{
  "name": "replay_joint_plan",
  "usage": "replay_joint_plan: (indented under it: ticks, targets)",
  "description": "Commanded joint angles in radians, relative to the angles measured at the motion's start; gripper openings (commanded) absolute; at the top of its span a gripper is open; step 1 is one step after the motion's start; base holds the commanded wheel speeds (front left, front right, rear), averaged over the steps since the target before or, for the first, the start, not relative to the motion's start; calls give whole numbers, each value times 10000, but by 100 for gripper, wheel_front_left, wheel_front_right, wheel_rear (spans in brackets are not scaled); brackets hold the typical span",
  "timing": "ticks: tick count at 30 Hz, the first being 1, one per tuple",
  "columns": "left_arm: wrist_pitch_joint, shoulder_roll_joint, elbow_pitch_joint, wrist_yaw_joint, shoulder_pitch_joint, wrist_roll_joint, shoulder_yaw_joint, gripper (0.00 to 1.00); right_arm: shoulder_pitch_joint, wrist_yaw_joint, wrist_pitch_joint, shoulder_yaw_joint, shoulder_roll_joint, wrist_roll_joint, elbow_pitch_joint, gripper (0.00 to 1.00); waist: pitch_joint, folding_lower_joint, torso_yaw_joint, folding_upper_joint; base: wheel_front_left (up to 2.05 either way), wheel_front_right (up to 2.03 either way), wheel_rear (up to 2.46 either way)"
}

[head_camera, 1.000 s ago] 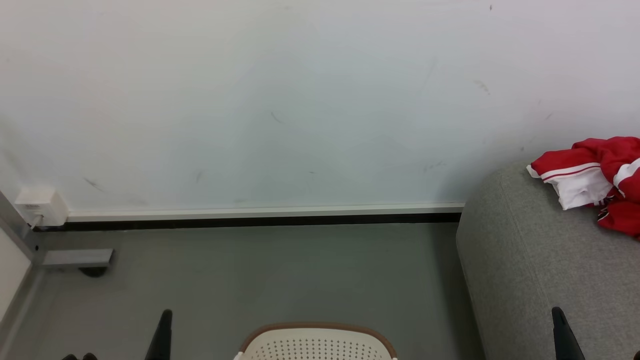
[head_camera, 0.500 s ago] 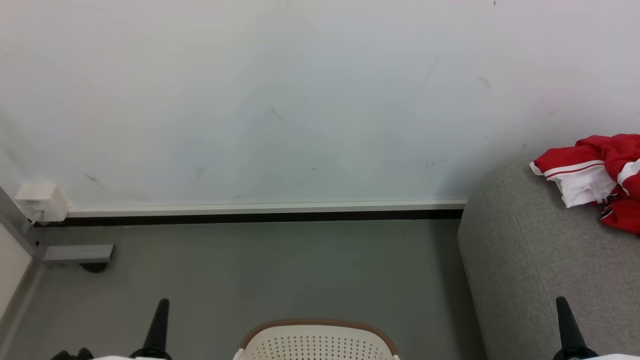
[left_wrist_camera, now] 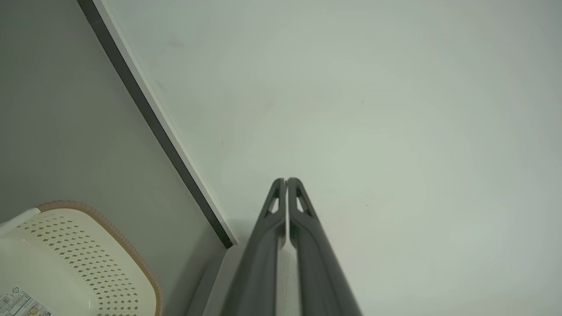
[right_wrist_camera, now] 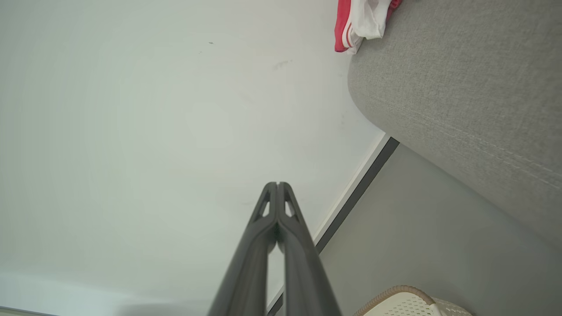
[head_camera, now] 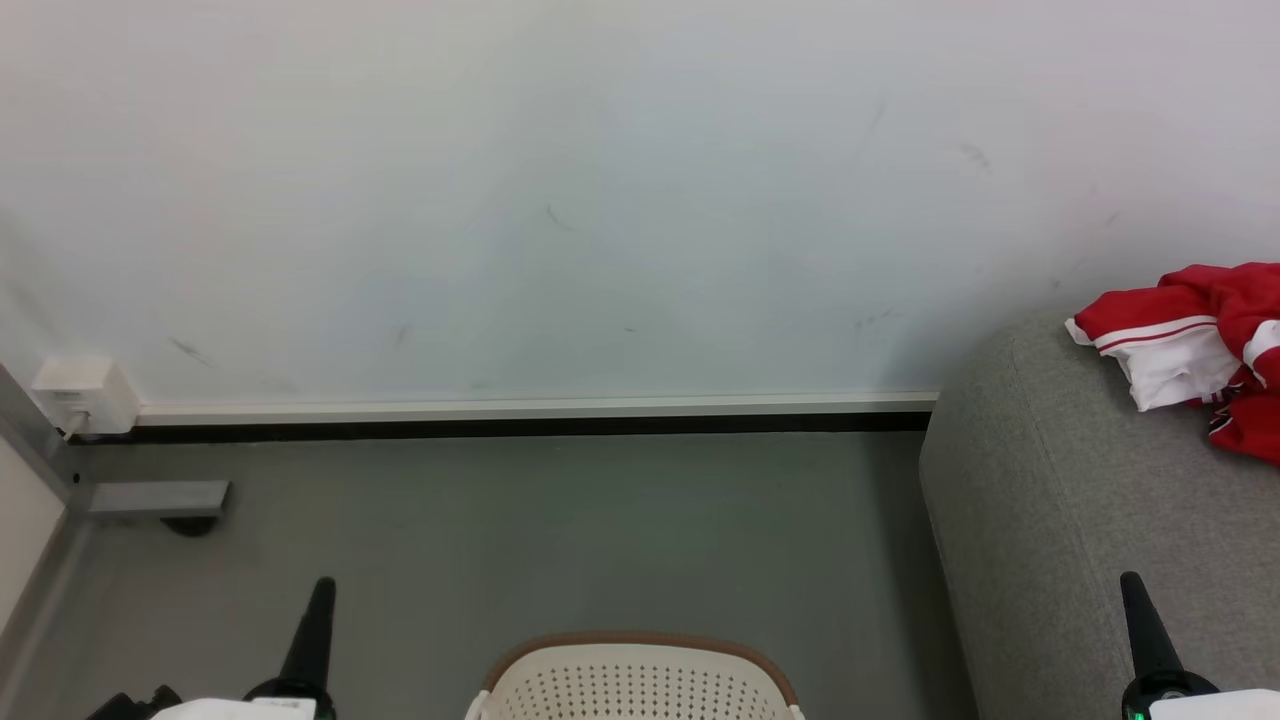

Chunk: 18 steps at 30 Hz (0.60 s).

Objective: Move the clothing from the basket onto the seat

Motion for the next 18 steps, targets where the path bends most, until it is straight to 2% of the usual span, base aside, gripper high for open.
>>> replay_joint_plan:
  ticks: [1, 18]
  targets:
    - [68, -8, -109, -59, -168, -213, 88, 0, -179, -13, 56, -54, -32, 214, -101, 0, 9, -1, 4, -1, 0, 0, 0]
    - [433, -85, -181, -172, -372, -1440, 288, 0, -389, -17, 437, -244, -19, 1606, -185, 0, 147, -1, 55, -1, 0, 0, 0]
